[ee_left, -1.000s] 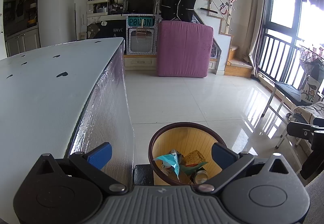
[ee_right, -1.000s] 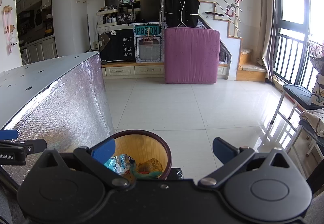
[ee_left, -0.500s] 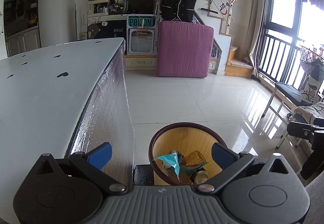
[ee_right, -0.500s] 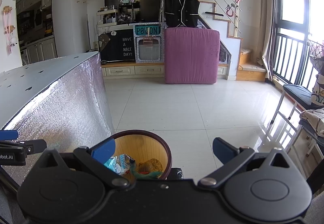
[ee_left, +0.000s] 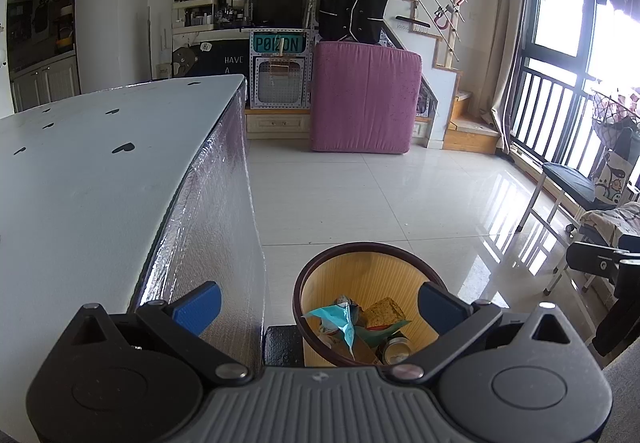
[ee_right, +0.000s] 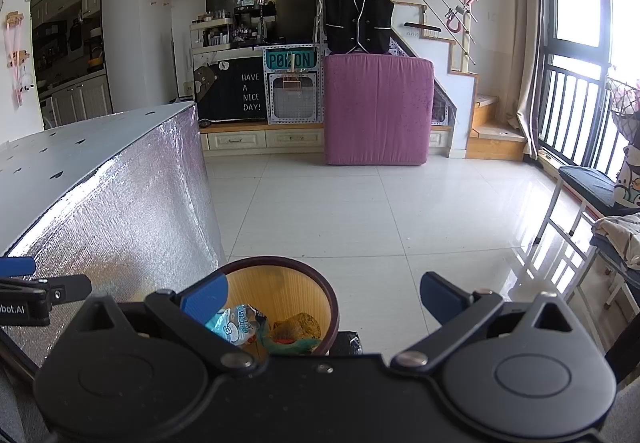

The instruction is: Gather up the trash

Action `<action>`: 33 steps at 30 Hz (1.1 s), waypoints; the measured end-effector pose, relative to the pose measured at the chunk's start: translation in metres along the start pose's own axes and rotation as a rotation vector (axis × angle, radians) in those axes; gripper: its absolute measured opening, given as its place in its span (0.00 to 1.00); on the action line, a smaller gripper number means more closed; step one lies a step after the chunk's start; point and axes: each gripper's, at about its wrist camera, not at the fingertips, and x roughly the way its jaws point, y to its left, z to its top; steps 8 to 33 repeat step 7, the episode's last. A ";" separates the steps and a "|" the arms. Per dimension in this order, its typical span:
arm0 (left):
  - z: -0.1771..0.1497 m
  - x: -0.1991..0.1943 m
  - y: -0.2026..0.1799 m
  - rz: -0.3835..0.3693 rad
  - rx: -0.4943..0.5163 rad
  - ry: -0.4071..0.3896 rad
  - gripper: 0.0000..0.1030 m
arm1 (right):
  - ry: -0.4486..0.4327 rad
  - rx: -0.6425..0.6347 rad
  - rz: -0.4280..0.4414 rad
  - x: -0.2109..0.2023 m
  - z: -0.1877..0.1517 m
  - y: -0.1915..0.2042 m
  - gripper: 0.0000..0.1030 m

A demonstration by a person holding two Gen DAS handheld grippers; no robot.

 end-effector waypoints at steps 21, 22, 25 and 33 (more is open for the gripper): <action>0.001 -0.002 -0.001 0.005 -0.006 0.000 1.00 | -0.002 0.000 0.000 0.000 0.000 0.000 1.00; 0.001 -0.002 -0.001 0.005 -0.006 0.000 1.00 | -0.002 0.000 0.000 0.000 0.000 0.000 1.00; 0.001 -0.002 -0.001 0.005 -0.006 0.000 1.00 | -0.002 0.000 0.000 0.000 0.000 0.000 1.00; 0.001 -0.002 -0.001 0.005 -0.006 0.000 1.00 | -0.002 0.000 0.000 0.000 0.000 0.000 1.00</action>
